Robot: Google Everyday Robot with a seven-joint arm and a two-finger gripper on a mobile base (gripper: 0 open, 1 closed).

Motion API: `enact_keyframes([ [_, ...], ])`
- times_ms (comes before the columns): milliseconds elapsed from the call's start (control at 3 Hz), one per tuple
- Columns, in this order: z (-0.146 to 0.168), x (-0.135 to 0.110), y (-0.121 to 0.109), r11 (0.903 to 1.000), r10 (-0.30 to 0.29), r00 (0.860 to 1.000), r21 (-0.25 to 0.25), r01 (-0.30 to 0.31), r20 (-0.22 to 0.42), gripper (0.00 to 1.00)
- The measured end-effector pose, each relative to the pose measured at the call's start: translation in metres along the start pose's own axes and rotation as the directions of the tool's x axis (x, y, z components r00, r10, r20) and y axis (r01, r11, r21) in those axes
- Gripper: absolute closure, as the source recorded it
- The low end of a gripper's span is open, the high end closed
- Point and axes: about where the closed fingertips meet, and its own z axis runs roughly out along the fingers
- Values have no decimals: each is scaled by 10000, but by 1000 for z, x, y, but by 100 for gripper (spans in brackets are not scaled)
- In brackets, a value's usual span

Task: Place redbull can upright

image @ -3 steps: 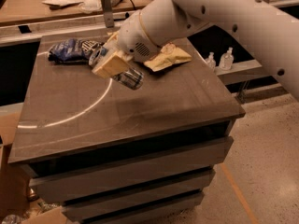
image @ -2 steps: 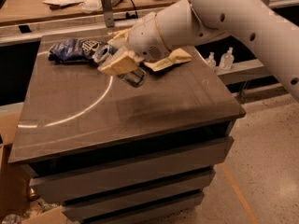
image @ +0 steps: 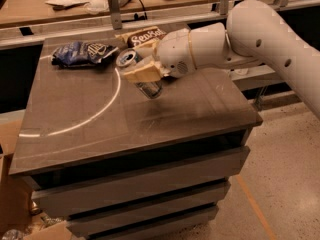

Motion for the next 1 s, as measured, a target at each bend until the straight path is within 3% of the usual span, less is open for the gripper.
enact_keyframes([
  [333, 0, 15, -3, 9990, 445, 9956, -37, -443, 820, 100],
  [667, 2, 19, -4, 9981, 608, 9905, -70, -604, 1232, 100],
  [1000, 1, 23, -5, 9954, 934, 9797, 28, -954, 1774, 82],
])
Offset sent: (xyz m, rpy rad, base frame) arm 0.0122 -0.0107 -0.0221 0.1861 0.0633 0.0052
